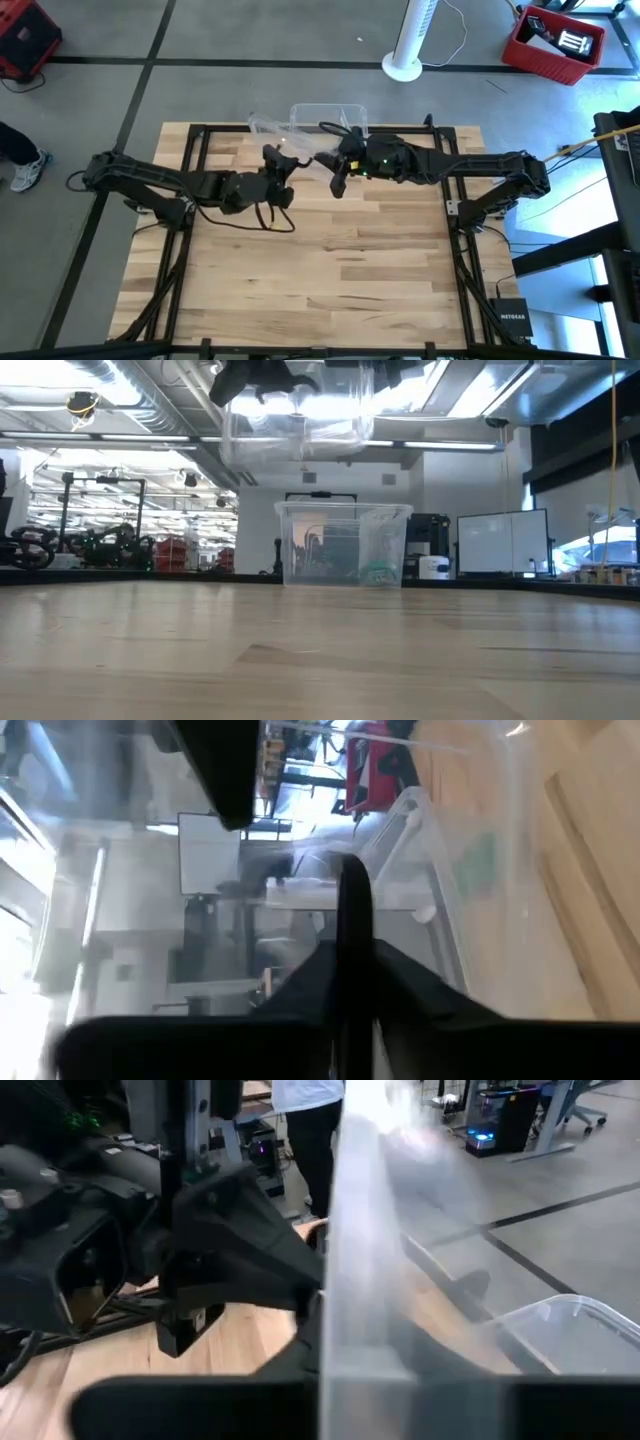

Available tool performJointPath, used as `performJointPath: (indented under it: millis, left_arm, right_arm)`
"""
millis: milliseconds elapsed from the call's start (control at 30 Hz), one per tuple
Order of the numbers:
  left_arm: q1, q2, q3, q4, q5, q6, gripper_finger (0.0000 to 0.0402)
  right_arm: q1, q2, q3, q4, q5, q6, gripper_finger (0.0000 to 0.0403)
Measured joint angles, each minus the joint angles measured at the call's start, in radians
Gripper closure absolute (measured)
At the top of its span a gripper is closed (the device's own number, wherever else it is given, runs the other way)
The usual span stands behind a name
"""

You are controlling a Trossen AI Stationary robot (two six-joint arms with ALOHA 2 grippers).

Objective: Roll bandage
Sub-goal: Close the transparent bin

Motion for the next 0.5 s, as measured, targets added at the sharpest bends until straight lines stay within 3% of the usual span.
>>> performJointPath:
  millis: [67,333,500]
  left_arm:
    - [-0.002,-0.001,-0.001,-0.009,0.013,-0.002,0.0379]
    - [0.021,-0.031,0.001,-0.001,0.099,-0.061,0.038]
    - [0.152,-0.038,0.097,-0.111,0.353,-0.216,0.038]
  right_arm:
    - [0.0,0.0,0.0,0.018,0.0,0.0,0.0336]
    - [0.0,-0.088,-0.002,-0.034,0.002,-0.022,0.0228]
    - [-0.009,-0.242,-0.001,-0.234,0.164,-0.156,0.0182]
